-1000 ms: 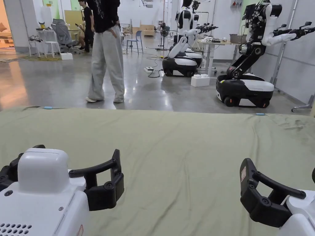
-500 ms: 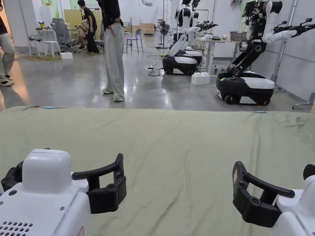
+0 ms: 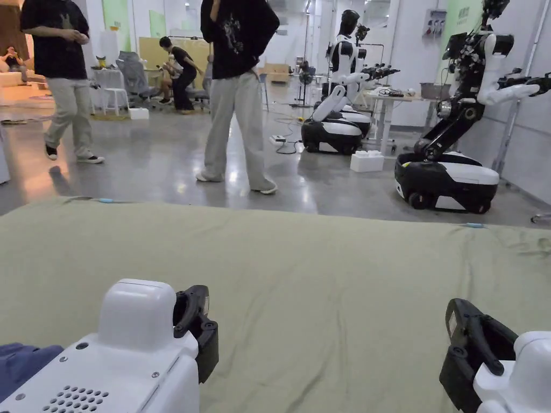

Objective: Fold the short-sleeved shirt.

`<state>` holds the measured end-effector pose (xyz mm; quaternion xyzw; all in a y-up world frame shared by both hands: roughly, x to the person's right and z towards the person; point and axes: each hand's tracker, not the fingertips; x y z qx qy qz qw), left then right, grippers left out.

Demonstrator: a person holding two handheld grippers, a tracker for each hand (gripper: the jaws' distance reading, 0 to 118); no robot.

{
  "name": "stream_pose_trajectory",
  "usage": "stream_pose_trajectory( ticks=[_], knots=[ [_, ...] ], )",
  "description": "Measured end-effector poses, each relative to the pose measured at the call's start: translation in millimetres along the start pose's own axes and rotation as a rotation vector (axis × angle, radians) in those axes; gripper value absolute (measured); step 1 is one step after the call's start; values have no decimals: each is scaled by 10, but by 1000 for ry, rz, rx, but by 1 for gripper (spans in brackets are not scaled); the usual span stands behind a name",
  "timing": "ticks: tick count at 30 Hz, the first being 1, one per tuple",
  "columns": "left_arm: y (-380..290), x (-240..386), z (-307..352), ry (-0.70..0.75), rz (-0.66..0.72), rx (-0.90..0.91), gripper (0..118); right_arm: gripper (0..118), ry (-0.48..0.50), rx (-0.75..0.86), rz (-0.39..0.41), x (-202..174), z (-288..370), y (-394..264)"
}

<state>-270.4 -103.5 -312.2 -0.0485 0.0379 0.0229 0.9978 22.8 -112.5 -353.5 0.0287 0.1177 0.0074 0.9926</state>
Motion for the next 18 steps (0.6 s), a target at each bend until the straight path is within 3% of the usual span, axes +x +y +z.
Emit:
stream_pose_trajectory(
  ticks=[6,12,18],
  knots=[
    [67,-710,711,261,-35,5,0,2,296,-2,-53,-683,-227,58],
    [-67,-1551,1812,649,-28,-82,0,2,700,-63,-158,-1884,-398,64],
    [-268,-2092,2319,799,86,-148,0,2,924,-184,-221,-2707,-418,-22]
  ],
)
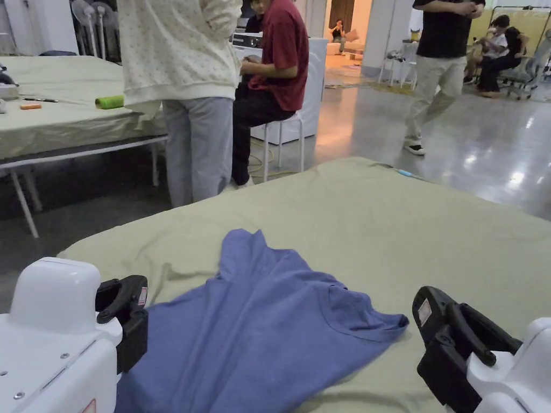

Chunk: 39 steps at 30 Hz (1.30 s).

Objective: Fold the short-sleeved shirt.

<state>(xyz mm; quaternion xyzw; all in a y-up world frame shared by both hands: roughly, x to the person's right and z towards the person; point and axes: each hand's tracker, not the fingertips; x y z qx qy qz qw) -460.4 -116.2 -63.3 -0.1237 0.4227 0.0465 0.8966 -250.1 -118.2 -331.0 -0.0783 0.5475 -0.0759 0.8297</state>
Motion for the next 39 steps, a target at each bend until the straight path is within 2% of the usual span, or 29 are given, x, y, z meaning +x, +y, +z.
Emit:
stream_pose_trajectory(
  ticks=[2,5,6,8,9,10,11,14,17,18,19,20,21,22,23,24,26,27,31,33,36,39],
  knots=[
    [-61,-68,-147,-11,10,-26,0,2,5,-23,5,-74,-114,-54],
    [-148,-45,-510,-124,117,-60,1,2,-25,-63,39,-20,-214,-135],
    [-199,-42,-686,-185,187,-66,19,2,-47,-79,50,0,-204,-167],
    [-277,24,-1075,-259,286,-129,105,2,-94,-119,66,111,-207,-213],
    [-329,80,-1317,-304,329,-188,118,2,-118,-141,69,178,-193,-237],
    [-332,104,-1449,-316,377,-129,118,2,-140,-160,71,241,-174,-257],
    [-395,191,-1637,-352,365,-213,118,2,-164,-177,75,305,-160,-265],
    [-403,513,-2078,-297,163,-291,118,2,-234,-215,106,473,-123,-272],
    [-469,900,-2434,-346,12,-357,114,2,-288,-233,127,615,-81,-266],
    [-480,1013,-2526,-358,-8,-436,101,2,-299,-238,127,663,-66,-267],
    [-506,1100,-2614,-341,-28,-522,82,2,-306,-242,124,701,-49,-263],
    [-587,1172,-2809,-305,-49,-666,74,2,-315,-248,116,740,-30,-260],
    [-687,1207,-2959,-252,-18,-778,73,2,-323,-256,103,784,-3,-265],
    [-597,1179,-2920,-295,26,-683,62,2,-333,-260,92,820,23,-277],
    [-599,982,-3069,-295,-1,-670,26,2,-342,-263,81,848,61,-284],
    [-559,928,-3054,-306,0,-667,9,2,-351,-265,75,868,100,-298],
    [-535,764,-3088,-364,228,-678,9,2,-372,-280,60,902,180,-337],
    [-361,899,-2728,-396,290,-703,9,2,-382,-290,51,920,223,-351],
    [-450,1021,-2706,-372,228,-679,9,2,-425,-304,-29,1003,455,-383],
    [-540,1082,-2700,-407,301,-678,9,2,-462,-293,-63,1063,630,-376],
    [-598,1028,-2757,-371,404,-681,9,2,-553,-280,-56,1147,908,-351],
    [-525,1031,-2700,-383,419,-646,9,2,-604,-273,-58,1214,1220,-297]
  ],
)
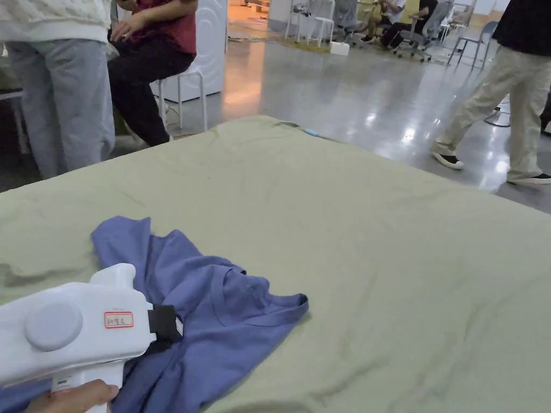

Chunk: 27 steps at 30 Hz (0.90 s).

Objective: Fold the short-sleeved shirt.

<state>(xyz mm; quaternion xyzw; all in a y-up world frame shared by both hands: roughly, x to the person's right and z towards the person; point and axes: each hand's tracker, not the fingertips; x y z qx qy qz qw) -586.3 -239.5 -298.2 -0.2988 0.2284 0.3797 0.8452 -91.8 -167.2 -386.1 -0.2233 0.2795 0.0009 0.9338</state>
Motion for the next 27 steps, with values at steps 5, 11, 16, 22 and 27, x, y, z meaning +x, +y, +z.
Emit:
stream_pose_trajectory(
  ticks=[5,11,16,22,27],
  knots=[
    [20,420,173,-222,65,59,9,2,-71,39,-90,395,389,-15],
    [-330,1692,339,-563,-126,-12,9,2,-186,98,-156,769,868,-98],
    [-1011,2973,428,-908,-278,-201,8,2,-306,158,-199,1091,1373,-177],
    [-2352,3984,450,-1032,-542,-482,9,2,-505,200,-222,1499,2031,-341],
    [-3541,4124,45,-865,-727,-709,8,2,-596,152,-270,1782,2320,-569]
  ],
)
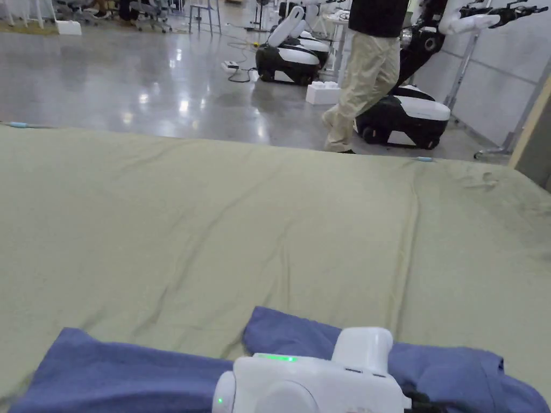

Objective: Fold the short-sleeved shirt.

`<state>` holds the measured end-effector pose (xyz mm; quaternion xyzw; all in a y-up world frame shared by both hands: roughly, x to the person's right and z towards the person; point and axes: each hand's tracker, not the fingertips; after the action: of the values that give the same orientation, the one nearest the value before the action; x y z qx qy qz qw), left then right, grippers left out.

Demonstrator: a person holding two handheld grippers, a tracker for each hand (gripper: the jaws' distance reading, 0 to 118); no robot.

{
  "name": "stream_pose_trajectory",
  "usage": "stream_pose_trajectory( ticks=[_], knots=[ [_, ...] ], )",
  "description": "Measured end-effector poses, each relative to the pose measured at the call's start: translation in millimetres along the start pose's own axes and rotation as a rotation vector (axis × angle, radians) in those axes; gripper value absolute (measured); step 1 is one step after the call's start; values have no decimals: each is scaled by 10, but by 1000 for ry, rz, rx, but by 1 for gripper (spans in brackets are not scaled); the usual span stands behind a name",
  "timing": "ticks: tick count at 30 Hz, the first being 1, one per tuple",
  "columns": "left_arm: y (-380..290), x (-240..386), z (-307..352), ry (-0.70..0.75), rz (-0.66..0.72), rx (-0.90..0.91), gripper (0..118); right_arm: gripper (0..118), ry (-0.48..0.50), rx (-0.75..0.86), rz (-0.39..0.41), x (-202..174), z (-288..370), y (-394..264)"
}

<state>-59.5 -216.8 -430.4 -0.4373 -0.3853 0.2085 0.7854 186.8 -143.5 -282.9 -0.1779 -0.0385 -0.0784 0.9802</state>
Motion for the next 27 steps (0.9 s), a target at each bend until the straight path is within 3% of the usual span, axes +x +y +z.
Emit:
stream_pose_trajectory(
  ticks=[4,7,8,9,10,11,13,14,15,16,17,19,23,27],
  knots=[
    [-310,-230,-464,155,3,-131,8,2,-6,-51,-34,137,-46,-103],
    [-351,-360,-321,53,95,-45,13,2,15,-69,-39,144,-110,-138],
    [-320,-372,-228,12,133,-37,30,2,25,-76,-36,125,-141,-142],
    [-327,-352,-80,-38,153,-22,78,2,40,-81,-34,98,-174,-143],
    [-324,-343,65,-86,161,-2,103,2,55,-82,-33,65,-202,-145],
    [-347,-327,267,-128,166,36,110,2,77,-81,-35,23,-228,-147],
    [-404,-273,755,-135,147,129,107,2,135,-80,-43,-71,-283,-148],
    [-465,-298,1030,-95,117,169,99,2,166,-83,-48,-130,-320,-151],
    [-544,-338,1294,-33,102,222,62,2,193,-88,-50,-191,-360,-155],
    [-625,-392,1502,48,110,254,14,2,213,-94,-50,-247,-395,-161],
    [-736,-422,1737,145,148,276,0,2,233,-101,-48,-312,-435,-169],
    [-945,-660,2139,296,243,335,0,2,277,-110,-41,-440,-491,-191],
    [-978,-1067,2720,605,270,380,0,2,345,-149,-2,-656,-584,-199],
    [-619,-1527,3011,639,325,473,0,2,351,-155,48,-738,-622,-165]
  ],
)
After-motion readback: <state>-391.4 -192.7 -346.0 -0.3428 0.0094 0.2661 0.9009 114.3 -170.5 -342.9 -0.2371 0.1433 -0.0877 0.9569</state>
